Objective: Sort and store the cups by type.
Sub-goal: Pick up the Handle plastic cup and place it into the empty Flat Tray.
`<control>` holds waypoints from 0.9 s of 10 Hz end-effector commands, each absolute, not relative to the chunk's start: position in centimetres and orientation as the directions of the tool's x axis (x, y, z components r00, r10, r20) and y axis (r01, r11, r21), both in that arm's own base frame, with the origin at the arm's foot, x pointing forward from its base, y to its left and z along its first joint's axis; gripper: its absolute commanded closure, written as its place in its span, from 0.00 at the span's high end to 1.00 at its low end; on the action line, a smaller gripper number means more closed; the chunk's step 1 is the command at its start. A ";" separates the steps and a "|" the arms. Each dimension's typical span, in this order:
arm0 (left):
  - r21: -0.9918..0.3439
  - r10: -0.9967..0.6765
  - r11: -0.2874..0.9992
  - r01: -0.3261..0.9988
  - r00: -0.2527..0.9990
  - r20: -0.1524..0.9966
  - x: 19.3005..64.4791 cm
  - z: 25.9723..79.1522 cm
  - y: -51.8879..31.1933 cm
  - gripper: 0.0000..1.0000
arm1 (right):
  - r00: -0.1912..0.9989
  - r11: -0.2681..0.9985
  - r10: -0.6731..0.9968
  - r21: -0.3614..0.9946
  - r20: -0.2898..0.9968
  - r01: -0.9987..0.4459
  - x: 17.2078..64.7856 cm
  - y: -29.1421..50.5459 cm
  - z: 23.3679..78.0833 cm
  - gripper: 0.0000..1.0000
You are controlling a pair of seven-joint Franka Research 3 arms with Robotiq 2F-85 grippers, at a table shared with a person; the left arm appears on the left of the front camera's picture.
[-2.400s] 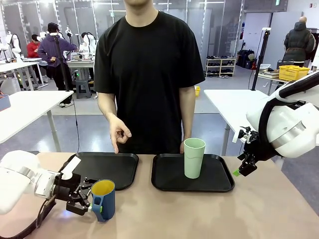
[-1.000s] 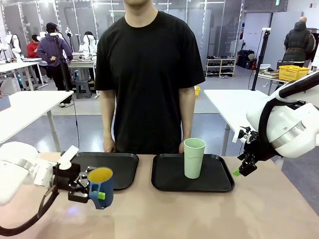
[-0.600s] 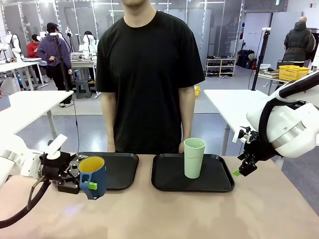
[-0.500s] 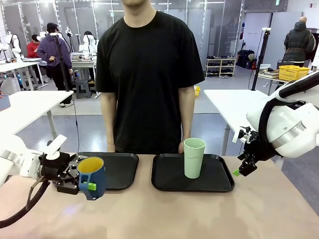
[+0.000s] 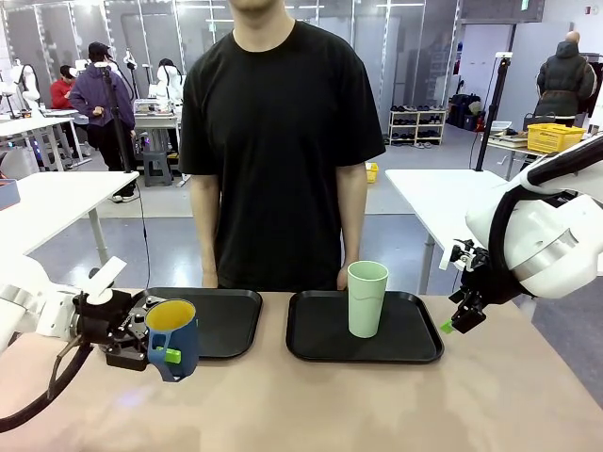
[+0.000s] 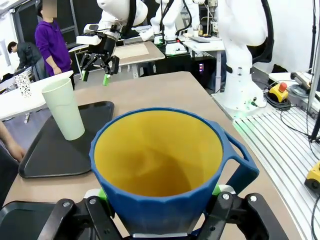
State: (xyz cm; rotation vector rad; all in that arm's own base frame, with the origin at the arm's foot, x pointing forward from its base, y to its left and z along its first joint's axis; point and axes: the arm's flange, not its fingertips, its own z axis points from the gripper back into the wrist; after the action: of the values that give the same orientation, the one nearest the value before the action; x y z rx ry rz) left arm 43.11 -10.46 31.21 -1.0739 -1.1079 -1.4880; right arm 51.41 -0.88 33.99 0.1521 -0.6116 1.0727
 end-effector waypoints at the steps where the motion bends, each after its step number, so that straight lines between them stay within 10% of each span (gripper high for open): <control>1: 0.132 -0.184 -0.130 0.983 -0.155 0.971 43.1 31.2 -10.5 0.75 | 0.331 0.492 0.768 -0.175 0.548 -0.853 51.6 -0.8 34.0 1.00; 9: 0.098 -0.160 -0.052 0.994 -0.105 0.982 62.1 31.2 -5.9 0.75 | 0.331 0.492 0.768 -0.175 0.548 -0.853 51.6 -0.8 34.0 1.00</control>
State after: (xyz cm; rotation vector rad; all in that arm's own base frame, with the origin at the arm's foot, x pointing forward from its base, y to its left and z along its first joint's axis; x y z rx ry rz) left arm 61.13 -5.43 30.82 -1.0466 -1.1572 -1.4019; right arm 51.41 -0.88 33.99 0.1521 -0.6117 1.0727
